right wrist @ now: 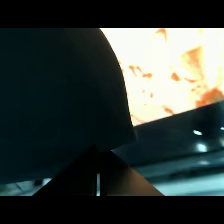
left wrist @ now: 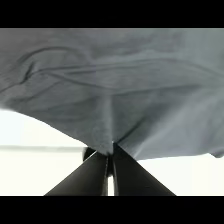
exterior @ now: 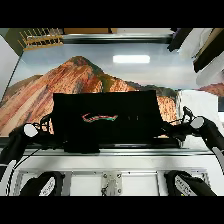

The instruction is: Fold the clothes and pants, and hang the long-sleeved shirts on hangers.

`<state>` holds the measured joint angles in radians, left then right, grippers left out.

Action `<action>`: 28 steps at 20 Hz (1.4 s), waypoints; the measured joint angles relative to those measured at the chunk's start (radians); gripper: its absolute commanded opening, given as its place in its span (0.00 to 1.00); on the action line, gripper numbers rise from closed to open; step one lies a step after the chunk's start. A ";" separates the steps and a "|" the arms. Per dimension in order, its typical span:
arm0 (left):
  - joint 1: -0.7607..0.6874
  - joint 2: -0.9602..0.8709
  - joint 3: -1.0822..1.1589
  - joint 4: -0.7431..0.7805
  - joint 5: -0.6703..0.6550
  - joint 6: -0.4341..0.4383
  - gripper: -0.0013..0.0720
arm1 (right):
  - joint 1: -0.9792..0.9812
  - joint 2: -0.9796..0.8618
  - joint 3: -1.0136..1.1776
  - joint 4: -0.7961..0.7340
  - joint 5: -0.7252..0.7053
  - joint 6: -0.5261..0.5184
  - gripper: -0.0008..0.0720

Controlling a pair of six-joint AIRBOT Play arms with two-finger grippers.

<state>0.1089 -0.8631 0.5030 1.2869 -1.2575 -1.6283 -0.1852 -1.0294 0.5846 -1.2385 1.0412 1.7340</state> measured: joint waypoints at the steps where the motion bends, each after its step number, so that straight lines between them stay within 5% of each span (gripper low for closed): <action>1: 0.000 0.019 0.028 0.026 -0.039 0.006 0.03 | 0.000 0.000 0.029 -0.030 0.054 -0.008 0.03; 9: 0.000 0.098 0.206 0.095 -0.188 0.027 0.02 | 0.000 -0.048 0.238 -0.139 0.299 -0.033 0.03; 23: 0.011 -0.555 0.726 0.101 -0.084 0.154 0.03 | 0.108 -0.567 0.799 -0.142 0.319 -0.013 0.04; 24: 0.011 -0.593 0.763 0.101 -0.082 0.157 0.12 | 0.113 -0.595 0.830 -0.132 0.305 -0.012 0.04; 25: 0.012 -0.631 0.805 0.101 -0.077 0.161 0.51 | 0.116 -0.615 0.853 -0.118 0.282 -0.009 0.16; 26: 0.014 -0.662 0.843 0.092 -0.072 0.161 0.78 | 0.118 -0.629 0.869 -0.100 0.253 -0.009 0.58; 27: 0.017 -0.690 0.881 0.061 -0.065 0.162 0.78 | 0.118 -0.639 0.882 -0.068 0.217 -0.009 0.92; 28: 0.022 -0.714 0.918 0.024 -0.056 0.164 0.77 | 0.118 -0.646 0.893 -0.032 0.179 -0.016 0.92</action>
<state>0.1310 -1.5768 1.4212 1.3106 -1.3140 -1.4639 -0.0673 -1.6752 1.4773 -1.2709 1.2198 1.7180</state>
